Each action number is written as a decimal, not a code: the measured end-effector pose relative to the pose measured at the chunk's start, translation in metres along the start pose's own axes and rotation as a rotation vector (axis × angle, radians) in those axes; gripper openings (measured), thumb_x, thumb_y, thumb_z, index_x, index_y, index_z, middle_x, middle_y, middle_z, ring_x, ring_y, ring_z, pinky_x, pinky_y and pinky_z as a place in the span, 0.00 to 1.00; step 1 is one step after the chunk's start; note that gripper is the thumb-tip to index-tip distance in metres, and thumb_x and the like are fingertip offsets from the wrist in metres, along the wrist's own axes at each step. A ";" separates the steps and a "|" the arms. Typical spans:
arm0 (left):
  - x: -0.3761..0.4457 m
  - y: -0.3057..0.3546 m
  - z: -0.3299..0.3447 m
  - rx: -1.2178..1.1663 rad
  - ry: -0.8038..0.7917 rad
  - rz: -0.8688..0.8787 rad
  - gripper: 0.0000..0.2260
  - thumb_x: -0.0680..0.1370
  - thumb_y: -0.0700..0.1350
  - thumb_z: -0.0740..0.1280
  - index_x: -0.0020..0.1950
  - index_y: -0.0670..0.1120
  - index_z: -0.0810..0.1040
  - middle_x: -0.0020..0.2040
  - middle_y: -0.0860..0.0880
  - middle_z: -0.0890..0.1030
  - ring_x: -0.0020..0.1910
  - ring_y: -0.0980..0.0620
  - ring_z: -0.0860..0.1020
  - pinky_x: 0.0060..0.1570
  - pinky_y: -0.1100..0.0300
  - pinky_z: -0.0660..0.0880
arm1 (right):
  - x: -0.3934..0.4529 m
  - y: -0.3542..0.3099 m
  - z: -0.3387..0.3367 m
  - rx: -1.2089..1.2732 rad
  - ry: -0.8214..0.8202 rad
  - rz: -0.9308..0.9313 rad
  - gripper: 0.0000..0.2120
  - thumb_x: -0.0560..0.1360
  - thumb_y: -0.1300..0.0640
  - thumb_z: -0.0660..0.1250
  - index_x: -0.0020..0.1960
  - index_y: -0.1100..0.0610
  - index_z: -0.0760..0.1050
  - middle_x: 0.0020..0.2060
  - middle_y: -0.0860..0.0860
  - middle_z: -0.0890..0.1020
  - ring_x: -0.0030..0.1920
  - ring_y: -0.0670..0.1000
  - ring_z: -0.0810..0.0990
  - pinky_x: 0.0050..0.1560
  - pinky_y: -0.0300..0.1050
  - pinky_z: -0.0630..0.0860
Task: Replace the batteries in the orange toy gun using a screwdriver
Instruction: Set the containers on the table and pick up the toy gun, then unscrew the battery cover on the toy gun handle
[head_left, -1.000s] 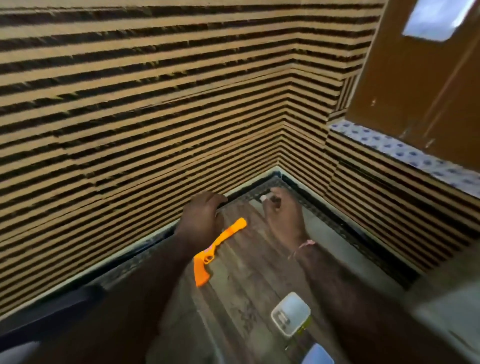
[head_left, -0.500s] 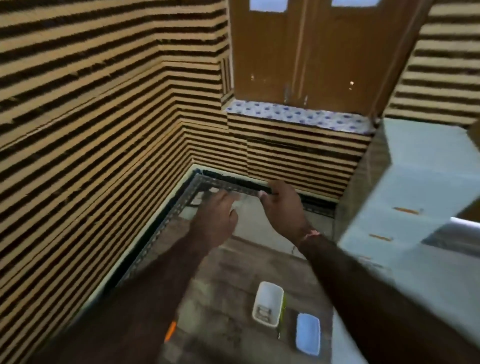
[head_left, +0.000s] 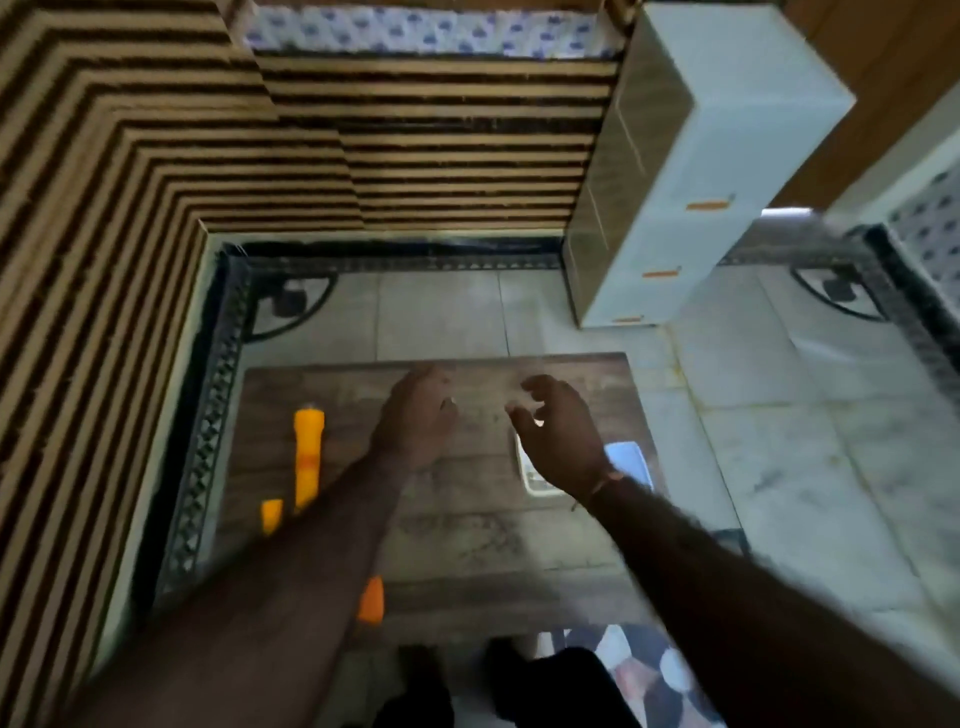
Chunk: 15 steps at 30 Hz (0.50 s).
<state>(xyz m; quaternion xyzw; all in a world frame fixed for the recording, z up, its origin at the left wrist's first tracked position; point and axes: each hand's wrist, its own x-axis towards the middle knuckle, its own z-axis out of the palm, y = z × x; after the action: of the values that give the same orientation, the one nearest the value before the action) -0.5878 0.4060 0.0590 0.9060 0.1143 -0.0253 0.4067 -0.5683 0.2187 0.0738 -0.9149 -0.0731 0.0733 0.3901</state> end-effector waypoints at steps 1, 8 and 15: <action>0.001 -0.019 0.009 -0.031 -0.017 -0.026 0.22 0.69 0.48 0.64 0.57 0.36 0.79 0.57 0.36 0.80 0.57 0.38 0.79 0.58 0.43 0.75 | -0.006 0.007 0.015 -0.003 -0.008 0.009 0.15 0.75 0.53 0.71 0.59 0.58 0.76 0.53 0.56 0.80 0.50 0.56 0.81 0.55 0.48 0.76; 0.001 -0.126 0.064 -0.170 0.197 -0.183 0.16 0.73 0.39 0.62 0.59 0.43 0.80 0.51 0.46 0.82 0.47 0.52 0.79 0.44 0.70 0.71 | -0.047 0.056 0.165 0.014 -0.222 -0.119 0.22 0.72 0.53 0.72 0.63 0.58 0.75 0.56 0.55 0.79 0.53 0.54 0.79 0.56 0.53 0.77; 0.001 -0.203 0.056 -0.154 0.410 -0.169 0.12 0.78 0.38 0.65 0.61 0.40 0.78 0.48 0.48 0.79 0.47 0.55 0.77 0.43 0.73 0.72 | -0.112 0.063 0.277 -0.212 -0.479 -0.466 0.38 0.61 0.32 0.74 0.60 0.57 0.75 0.54 0.57 0.77 0.53 0.61 0.73 0.54 0.55 0.70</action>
<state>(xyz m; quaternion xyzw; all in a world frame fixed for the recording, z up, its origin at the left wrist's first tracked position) -0.6301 0.4955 -0.1273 0.8456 0.2715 0.1340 0.4396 -0.7258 0.3487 -0.1527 -0.8659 -0.3765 0.1871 0.2709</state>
